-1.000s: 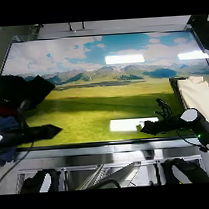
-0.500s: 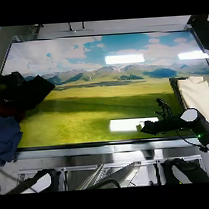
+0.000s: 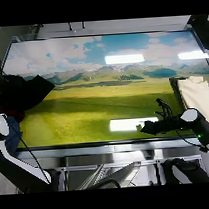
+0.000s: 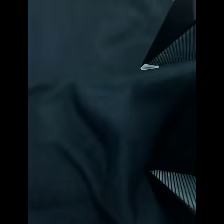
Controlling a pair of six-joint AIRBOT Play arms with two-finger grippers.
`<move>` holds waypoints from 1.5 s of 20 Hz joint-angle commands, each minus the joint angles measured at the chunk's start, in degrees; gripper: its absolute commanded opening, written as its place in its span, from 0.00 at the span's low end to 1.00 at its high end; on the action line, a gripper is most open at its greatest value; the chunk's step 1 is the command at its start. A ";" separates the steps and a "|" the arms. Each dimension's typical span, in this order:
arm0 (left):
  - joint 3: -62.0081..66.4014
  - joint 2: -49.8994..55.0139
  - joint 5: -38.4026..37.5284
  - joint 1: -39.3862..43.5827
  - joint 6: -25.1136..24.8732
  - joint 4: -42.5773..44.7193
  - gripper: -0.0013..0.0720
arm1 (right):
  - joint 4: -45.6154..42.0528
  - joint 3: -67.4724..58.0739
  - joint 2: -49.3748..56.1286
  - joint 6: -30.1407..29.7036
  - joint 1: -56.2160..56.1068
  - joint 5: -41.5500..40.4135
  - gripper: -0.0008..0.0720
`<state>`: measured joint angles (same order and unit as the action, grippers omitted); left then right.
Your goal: Fold the shirts.
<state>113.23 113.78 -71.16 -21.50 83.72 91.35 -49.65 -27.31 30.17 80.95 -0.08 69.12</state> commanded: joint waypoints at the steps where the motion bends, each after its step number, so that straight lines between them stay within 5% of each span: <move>1: 1.36 4.81 -0.81 -1.05 0.04 0.72 0.47 | -0.02 0.02 -0.04 0.00 -0.07 0.04 0.04; 2: 1.01 4.94 -1.81 -1.03 -0.52 0.66 0.02 | -0.02 0.02 -0.04 0.00 -0.07 0.07 0.04; 5: 3.50 3.85 -5.66 0.42 -0.94 -2.89 0.03 | 0.00 0.02 -0.04 0.00 -0.07 0.09 0.04; 11: 4.52 -16.33 -8.07 12.02 -9.49 -30.91 0.03 | 0.02 0.02 -0.04 0.02 -0.07 0.04 0.04; 14: 4.50 -25.20 -11.91 20.57 -9.70 -39.41 0.03 | 0.00 0.02 -0.04 0.00 -0.07 1.55 0.04; 23: -27.69 -33.64 -1.79 46.45 -7.54 -32.50 0.04 | -0.04 -0.37 -0.04 -1.66 0.00 2.73 0.08; 24: -29.79 -32.68 -1.07 47.95 -7.65 -32.48 0.06 | -0.02 -1.01 -0.04 -1.62 0.00 2.73 0.32; 25: -30.53 -31.65 -1.60 48.65 -7.61 -32.44 0.58 | -0.22 -2.29 -0.04 -1.01 0.00 2.75 0.57; 26: -29.97 -30.49 -3.50 48.72 -6.75 -32.44 0.96 | -0.48 -4.44 -0.04 -0.79 0.02 2.73 0.58; 30: -23.04 -28.63 -15.32 43.60 -5.51 -32.33 0.96 | -5.68 -18.08 4.09 -1.70 4.76 3.63 0.58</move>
<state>87.74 83.99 -79.55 24.18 77.19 58.89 -51.81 -37.47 31.53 79.68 1.87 72.12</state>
